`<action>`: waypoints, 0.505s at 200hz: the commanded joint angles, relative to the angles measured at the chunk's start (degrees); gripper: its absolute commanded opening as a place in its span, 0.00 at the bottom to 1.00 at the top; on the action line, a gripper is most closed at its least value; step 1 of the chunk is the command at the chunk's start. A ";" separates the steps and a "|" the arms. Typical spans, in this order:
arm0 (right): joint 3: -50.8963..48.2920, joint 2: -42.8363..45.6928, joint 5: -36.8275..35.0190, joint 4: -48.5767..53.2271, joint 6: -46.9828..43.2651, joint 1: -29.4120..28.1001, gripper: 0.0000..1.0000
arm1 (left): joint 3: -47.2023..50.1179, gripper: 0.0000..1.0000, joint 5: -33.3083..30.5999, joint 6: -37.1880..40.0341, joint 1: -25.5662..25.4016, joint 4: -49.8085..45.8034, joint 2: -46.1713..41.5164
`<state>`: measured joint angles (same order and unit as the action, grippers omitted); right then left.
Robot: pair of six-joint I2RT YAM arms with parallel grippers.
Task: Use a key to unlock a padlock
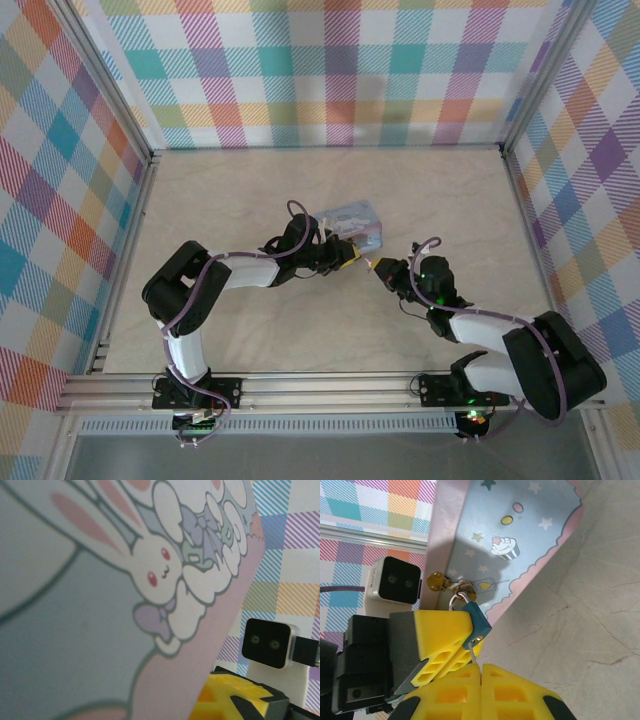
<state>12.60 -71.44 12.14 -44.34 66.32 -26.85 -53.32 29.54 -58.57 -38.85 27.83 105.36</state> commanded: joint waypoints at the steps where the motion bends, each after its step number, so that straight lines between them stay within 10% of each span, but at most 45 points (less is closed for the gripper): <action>1: -0.91 -2.46 -1.23 -7.15 1.86 -0.79 0.00 | -1.03 0.04 1.88 -1.02 0.44 3.80 -1.30; 101: -0.55 -6.93 -2.56 -12.08 2.84 -2.32 0.00 | -0.26 0.04 2.36 -2.25 0.55 6.24 -1.12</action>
<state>12.32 -77.10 10.28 -51.92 68.47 -28.56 -53.32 30.02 -59.46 -38.85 30.35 105.36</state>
